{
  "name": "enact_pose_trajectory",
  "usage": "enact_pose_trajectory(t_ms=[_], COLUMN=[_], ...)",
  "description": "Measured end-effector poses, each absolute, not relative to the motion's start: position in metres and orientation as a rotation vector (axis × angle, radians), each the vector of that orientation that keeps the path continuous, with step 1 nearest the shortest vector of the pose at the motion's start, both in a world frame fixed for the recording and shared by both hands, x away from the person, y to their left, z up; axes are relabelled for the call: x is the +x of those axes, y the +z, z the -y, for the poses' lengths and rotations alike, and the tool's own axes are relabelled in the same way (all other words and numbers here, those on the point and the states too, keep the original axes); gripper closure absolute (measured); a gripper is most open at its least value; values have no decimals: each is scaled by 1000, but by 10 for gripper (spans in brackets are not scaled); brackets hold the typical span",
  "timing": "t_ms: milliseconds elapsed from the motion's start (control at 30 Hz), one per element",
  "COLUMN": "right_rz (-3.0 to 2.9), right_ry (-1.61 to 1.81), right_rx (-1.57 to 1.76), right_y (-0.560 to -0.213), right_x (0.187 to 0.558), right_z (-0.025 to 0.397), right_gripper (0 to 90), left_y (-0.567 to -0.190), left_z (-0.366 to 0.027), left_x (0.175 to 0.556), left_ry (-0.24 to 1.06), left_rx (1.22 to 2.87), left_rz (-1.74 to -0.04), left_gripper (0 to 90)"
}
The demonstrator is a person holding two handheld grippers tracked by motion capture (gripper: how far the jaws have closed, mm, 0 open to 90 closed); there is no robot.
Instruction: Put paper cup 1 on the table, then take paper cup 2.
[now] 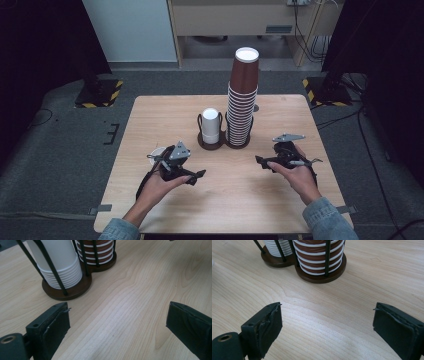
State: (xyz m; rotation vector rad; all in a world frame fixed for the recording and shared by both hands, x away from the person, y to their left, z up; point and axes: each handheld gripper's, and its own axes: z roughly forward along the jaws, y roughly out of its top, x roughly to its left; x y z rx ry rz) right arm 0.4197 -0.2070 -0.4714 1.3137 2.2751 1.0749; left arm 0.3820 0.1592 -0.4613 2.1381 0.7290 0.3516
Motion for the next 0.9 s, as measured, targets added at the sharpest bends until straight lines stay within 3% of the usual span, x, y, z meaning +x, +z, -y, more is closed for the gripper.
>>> enact_pose_trajectory(t_ms=[500, 900], right_rz=[-2240, -2246], right_ry=[1096, 1137], right_rx=[1311, 1258], right_y=[-445, -402], right_x=[429, 440], right_z=[214, 208], right_gripper=[96, 108], left_y=[-482, -499], left_z=[-135, -122], left_x=[375, 369], left_ry=[296, 275], left_rx=[2173, 2235], left_rz=[-702, -674], left_gripper=[43, 44])
